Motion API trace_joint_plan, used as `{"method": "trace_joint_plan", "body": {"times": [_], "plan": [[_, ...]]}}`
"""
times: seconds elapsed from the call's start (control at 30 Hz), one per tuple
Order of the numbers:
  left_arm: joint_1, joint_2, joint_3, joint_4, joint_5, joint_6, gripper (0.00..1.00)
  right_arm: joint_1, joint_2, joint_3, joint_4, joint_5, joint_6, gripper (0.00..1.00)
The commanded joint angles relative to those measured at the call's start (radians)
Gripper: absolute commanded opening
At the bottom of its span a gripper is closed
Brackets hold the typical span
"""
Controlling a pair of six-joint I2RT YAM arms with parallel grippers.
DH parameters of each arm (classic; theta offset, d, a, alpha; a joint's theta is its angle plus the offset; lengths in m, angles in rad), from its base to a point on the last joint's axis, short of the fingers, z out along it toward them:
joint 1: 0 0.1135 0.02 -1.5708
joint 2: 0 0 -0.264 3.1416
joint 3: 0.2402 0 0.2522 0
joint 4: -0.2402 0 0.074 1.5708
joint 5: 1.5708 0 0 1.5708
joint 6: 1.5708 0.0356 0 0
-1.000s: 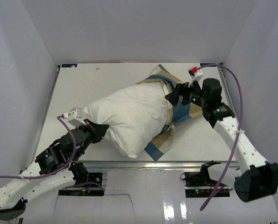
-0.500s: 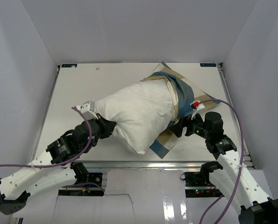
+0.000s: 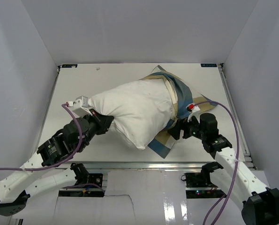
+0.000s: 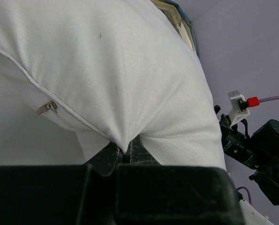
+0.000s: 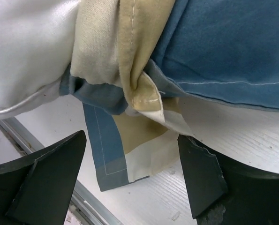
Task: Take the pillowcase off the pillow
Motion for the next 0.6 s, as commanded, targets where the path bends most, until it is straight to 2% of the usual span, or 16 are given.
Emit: {"method": "trace_joint_plan", "body": {"times": [0.0, 0.2, 0.3, 0.4, 0.43, 0.5, 0.53, 0.57], "plan": [[0.001, 0.004, 0.046, 0.035, -0.021, 0.026, 0.00, 0.015, 0.039, 0.036, 0.102, 0.022, -0.010, 0.84], [0.001, 0.011, 0.059, 0.029, -0.052, 0.038, 0.00, 0.025, 0.183, 0.113, 0.194, -0.019, -0.003, 0.82], [-0.001, 0.008, 0.065, 0.028, -0.052, 0.038, 0.00, 0.031, 0.229, 0.116, 0.275, -0.024, 0.033, 0.75], [0.001, 0.001, 0.062, 0.029, -0.052, 0.032, 0.00, 0.039, 0.251, 0.110, 0.324, -0.011, 0.053, 0.54], [-0.001, 0.001, 0.065, 0.028, -0.049, 0.031, 0.00, 0.039, 0.254, 0.107, 0.333, 0.011, 0.060, 0.40], [0.001, 0.002, 0.078, 0.022, -0.045, 0.034, 0.00, 0.039, 0.256, 0.098, 0.345, 0.045, 0.062, 0.27], [0.001, 0.007, 0.103, 0.005, -0.046, 0.035, 0.00, 0.039, 0.257, 0.096, 0.350, 0.099, 0.066, 0.08], [0.001, 0.005, 0.118, -0.004, -0.049, 0.038, 0.00, 0.039, 0.260, 0.094, 0.353, 0.133, 0.073, 0.08]]}}
